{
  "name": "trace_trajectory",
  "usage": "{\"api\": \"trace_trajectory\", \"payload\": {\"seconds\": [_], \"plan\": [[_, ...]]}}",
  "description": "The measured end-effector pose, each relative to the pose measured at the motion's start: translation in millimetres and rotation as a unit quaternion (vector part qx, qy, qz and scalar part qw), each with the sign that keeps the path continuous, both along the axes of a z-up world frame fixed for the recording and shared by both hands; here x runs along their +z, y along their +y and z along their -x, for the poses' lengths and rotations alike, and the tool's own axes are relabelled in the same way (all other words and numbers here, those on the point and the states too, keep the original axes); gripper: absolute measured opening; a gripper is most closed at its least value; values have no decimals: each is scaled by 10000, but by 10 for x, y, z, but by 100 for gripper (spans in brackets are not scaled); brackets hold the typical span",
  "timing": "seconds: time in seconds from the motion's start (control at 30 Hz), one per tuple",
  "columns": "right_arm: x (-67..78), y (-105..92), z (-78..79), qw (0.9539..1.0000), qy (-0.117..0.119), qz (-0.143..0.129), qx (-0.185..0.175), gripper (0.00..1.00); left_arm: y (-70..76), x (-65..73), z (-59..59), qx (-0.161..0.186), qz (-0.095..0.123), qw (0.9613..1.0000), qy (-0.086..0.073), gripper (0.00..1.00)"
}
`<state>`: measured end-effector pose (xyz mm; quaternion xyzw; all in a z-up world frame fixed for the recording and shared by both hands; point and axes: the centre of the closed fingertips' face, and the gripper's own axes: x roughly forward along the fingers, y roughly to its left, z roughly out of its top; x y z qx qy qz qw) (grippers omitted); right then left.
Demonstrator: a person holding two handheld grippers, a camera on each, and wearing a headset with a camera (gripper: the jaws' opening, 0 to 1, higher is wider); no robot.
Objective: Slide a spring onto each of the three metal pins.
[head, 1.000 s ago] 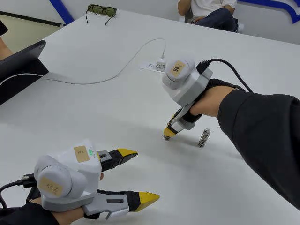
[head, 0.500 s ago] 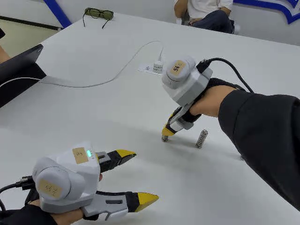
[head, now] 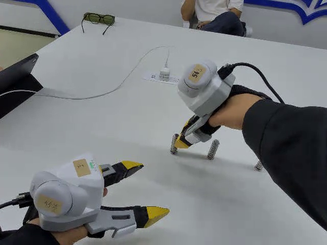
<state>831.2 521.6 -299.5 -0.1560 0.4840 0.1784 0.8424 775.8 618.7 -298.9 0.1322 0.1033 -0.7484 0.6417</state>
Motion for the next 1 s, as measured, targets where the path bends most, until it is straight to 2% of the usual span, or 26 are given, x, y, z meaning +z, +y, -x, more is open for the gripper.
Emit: {"api": "trace_trajectory", "payload": {"seconds": [0.37,0.57,0.8,1.0], "plan": [[140,14,197,9988,-385,-191,-232,21,-54,66,-21,-4,16,10000,-29,64],[168,20,299,9973,-571,-305,-344,21,-65,78,-13,2,6,10000,-34,66],[226,-9,471,9938,-794,-509,-592,21,-63,100,-32,70,10,10000,-20,67],[241,-59,648,9909,-937,-558,-786,22,-69,105,-35,95,3,10000,-3,68]]}}
